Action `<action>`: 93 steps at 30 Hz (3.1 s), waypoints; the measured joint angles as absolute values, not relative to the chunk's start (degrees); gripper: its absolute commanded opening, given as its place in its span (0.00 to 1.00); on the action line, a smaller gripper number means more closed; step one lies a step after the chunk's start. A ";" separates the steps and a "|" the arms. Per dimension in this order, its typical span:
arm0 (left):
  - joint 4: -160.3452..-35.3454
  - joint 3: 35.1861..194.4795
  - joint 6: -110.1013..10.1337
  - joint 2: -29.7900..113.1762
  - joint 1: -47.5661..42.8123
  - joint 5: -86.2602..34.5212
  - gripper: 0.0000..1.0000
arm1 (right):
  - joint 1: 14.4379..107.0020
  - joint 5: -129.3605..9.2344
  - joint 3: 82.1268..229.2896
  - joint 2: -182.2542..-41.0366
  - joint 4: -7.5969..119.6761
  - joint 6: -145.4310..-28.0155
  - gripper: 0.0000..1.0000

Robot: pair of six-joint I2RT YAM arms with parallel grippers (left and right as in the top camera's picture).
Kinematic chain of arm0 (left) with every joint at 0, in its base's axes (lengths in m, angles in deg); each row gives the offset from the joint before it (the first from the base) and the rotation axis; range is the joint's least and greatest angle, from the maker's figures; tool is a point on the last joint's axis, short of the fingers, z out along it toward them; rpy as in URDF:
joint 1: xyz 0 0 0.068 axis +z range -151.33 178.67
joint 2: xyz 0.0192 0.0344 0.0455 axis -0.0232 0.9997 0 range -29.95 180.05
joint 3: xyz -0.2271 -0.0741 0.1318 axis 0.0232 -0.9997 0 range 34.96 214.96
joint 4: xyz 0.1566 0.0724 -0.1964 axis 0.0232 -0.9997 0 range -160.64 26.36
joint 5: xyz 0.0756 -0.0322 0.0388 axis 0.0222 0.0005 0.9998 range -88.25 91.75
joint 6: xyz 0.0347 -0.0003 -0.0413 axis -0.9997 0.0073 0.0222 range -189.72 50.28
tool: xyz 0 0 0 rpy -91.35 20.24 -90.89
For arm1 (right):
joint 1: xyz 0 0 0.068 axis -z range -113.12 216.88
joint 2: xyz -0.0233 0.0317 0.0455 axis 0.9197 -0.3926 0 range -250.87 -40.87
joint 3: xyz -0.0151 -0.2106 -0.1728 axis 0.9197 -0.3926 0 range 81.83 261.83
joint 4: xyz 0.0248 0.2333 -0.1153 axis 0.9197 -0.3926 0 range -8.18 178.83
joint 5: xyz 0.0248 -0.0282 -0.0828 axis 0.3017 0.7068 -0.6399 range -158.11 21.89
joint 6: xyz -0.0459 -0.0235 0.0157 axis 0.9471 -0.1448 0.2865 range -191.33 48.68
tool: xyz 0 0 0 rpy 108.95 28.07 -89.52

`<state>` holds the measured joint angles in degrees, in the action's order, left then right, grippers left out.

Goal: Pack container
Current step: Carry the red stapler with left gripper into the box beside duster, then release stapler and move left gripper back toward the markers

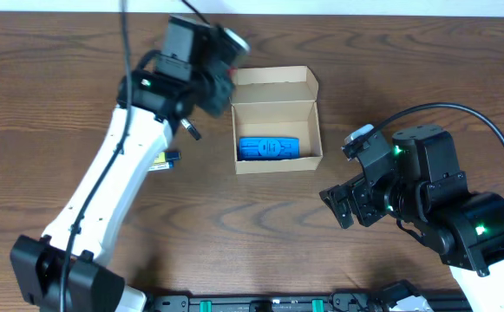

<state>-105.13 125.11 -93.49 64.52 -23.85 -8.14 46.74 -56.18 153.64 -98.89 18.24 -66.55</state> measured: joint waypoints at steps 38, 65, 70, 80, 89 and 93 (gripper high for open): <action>-101.86 125.06 -133.01 86.95 -37.84 3.83 0.06 | 46.74 -56.16 153.64 -98.89 18.24 -66.57 0.99; -96.74 125.06 -129.51 87.08 -36.13 4.99 0.09 | 46.74 -56.16 153.64 -98.89 18.24 -66.57 0.99; -96.72 125.06 -129.58 87.08 -36.13 4.99 0.27 | 46.74 -56.16 153.64 -98.89 18.24 -66.57 0.99; -96.61 125.06 -129.69 87.08 -36.09 5.17 0.51 | 46.74 -56.16 153.64 -98.89 18.24 -66.57 0.99; -98.16 125.06 -126.28 86.64 -36.86 9.04 0.50 | 46.74 -56.16 153.64 -98.89 18.24 -66.57 0.99; -101.88 125.04 -122.34 82.64 -38.34 10.78 0.51 | 46.74 -56.18 153.64 -98.89 18.24 -66.57 0.99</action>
<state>-101.88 125.04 -122.34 82.64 -38.34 10.78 46.74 -56.18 153.64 -98.89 18.24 -66.57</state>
